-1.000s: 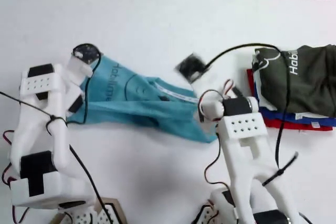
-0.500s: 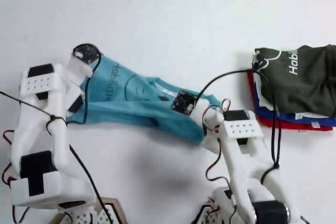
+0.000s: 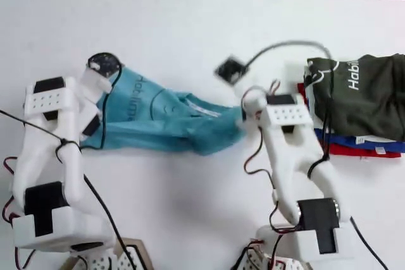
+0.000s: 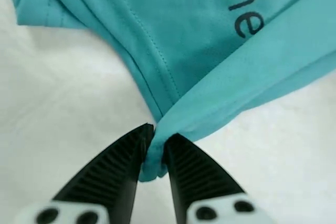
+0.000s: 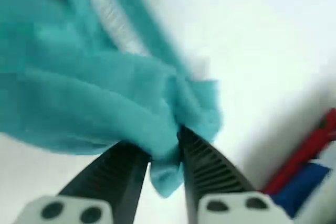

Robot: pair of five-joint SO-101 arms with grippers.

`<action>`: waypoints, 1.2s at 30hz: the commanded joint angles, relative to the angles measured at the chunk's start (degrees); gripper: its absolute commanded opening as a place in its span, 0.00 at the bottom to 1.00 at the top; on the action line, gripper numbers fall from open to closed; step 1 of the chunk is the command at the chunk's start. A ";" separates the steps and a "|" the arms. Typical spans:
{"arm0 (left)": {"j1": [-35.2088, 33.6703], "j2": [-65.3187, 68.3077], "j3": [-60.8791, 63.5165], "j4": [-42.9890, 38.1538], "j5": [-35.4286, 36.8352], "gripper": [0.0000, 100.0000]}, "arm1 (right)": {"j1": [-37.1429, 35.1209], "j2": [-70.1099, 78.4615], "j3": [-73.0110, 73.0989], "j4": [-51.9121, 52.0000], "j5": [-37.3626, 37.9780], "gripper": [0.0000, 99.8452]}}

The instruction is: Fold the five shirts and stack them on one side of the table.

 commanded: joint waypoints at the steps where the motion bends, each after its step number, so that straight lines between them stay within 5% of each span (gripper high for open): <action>1: -0.53 -0.18 -1.89 -0.18 0.53 0.03 | 0.13 0.04 -9.93 2.59 -4.75 0.02; 8: -0.18 -0.18 -2.07 -0.53 0.53 0.03 | 0.13 0.13 -13.54 4.00 -7.56 0.06; 16: 2.55 -0.18 -1.98 -0.26 0.53 0.03 | 0.92 -0.57 -13.63 6.46 -7.65 0.40; 21: 2.20 -0.18 -1.89 -0.18 0.62 0.03 | 0.66 -0.57 -14.07 14.64 -7.12 0.39; 26: 2.29 -0.18 -2.07 -0.18 0.62 0.03 | -1.10 -0.57 -11.87 20.70 -1.93 0.25; 36: 2.55 -0.18 -2.33 -0.18 0.62 0.03 | -5.32 0.13 -2.11 8.04 -1.05 0.26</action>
